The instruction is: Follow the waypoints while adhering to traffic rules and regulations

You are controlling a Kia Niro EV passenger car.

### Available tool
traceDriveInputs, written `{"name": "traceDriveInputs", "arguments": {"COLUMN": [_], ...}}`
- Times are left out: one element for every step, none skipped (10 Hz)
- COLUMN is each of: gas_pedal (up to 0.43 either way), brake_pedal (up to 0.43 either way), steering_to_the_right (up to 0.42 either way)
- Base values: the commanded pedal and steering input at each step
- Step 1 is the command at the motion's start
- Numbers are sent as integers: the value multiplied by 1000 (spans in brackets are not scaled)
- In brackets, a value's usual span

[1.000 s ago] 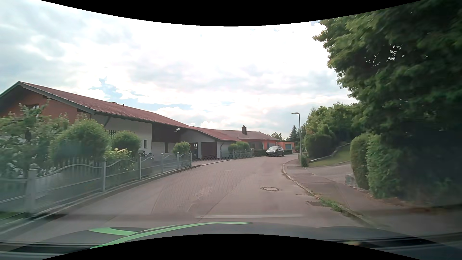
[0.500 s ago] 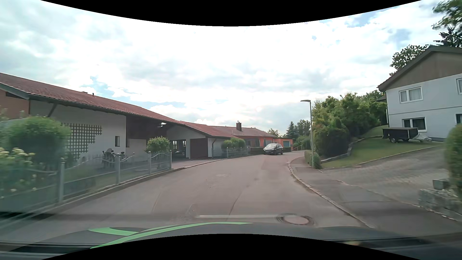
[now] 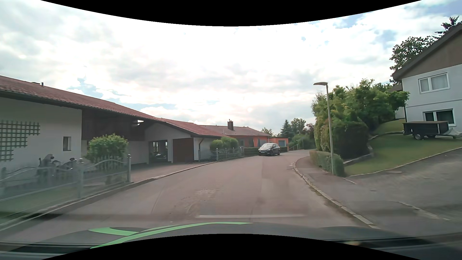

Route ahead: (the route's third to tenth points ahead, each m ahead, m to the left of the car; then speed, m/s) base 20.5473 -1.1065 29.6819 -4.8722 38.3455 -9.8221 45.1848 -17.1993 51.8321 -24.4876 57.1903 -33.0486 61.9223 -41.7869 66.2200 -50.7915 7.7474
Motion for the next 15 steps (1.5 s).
{"name": "traceDriveInputs", "arguments": {"gas_pedal": [79, 79, 79, 79, 79, 79, 79, 79, 79, 79, 79, 79, 79, 79, 79], "brake_pedal": [0, 0, 0, 0, 0, 0, 0, 0, 0, 0, 0, 0, 0, 0, 0], "steering_to_the_right": [66, 71, 73, 75, 75, 76, 78, 78, 79, 82, 82, 82, 82, 82, 82]}}
